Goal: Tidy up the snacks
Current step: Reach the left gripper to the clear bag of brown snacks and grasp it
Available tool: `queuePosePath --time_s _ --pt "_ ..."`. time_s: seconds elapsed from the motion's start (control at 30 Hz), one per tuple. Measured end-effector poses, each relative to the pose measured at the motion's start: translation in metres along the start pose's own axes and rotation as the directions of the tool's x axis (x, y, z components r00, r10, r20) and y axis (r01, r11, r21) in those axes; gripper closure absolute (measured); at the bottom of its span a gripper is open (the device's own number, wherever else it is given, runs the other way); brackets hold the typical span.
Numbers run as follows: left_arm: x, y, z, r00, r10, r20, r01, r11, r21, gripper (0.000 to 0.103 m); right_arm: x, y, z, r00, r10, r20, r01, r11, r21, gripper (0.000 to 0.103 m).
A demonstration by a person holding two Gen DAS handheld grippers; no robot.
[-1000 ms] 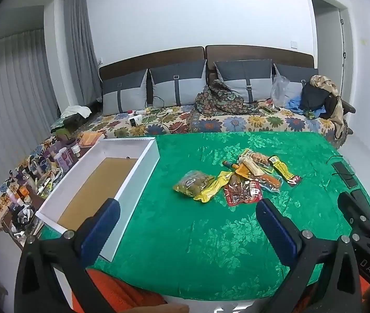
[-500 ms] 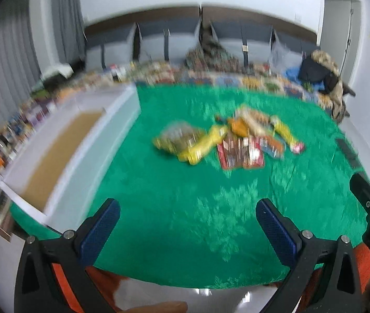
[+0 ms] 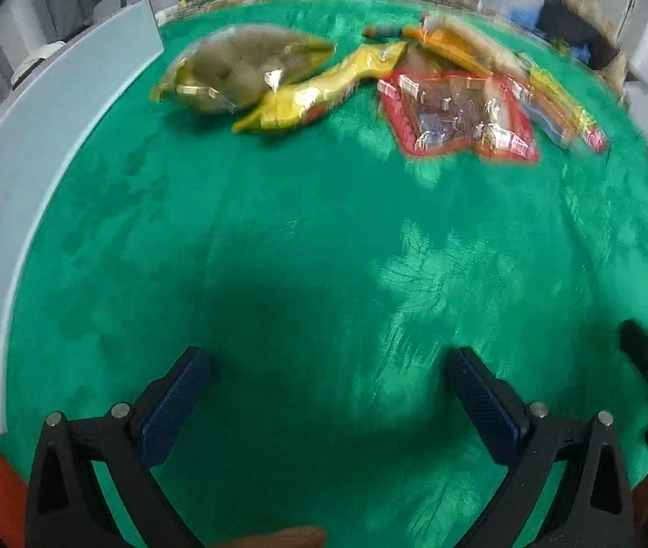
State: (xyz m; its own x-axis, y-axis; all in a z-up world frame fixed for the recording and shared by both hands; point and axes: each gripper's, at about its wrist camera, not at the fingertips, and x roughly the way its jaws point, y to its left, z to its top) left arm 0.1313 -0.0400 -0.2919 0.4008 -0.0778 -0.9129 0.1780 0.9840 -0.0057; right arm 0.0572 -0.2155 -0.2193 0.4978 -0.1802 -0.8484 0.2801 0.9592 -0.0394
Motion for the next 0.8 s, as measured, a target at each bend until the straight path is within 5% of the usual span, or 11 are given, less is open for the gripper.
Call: queuePosePath --time_s 0.2,0.43,0.73,0.8 --pt "0.012 -0.004 0.015 0.999 -0.02 0.05 0.019 0.999 0.036 0.0 0.036 -0.001 0.019 1.0 -0.008 -0.003 0.008 1.0 0.024 0.004" --pt "0.007 0.008 0.012 0.988 -0.122 0.092 0.103 0.976 0.192 0.0 0.052 -0.007 0.031 0.998 0.023 0.051 -0.024 1.0 0.01 0.002" --pt "-0.001 0.008 -0.005 0.984 -0.105 0.143 0.082 0.984 0.158 0.0 0.053 -0.017 0.03 0.994 0.067 0.088 -0.063 0.997 -0.051 0.002" --pt "-0.001 0.008 -0.001 0.988 -0.121 0.097 0.101 0.976 0.195 0.0 0.053 -0.018 0.031 0.994 0.068 0.088 -0.063 0.997 -0.053 0.002"
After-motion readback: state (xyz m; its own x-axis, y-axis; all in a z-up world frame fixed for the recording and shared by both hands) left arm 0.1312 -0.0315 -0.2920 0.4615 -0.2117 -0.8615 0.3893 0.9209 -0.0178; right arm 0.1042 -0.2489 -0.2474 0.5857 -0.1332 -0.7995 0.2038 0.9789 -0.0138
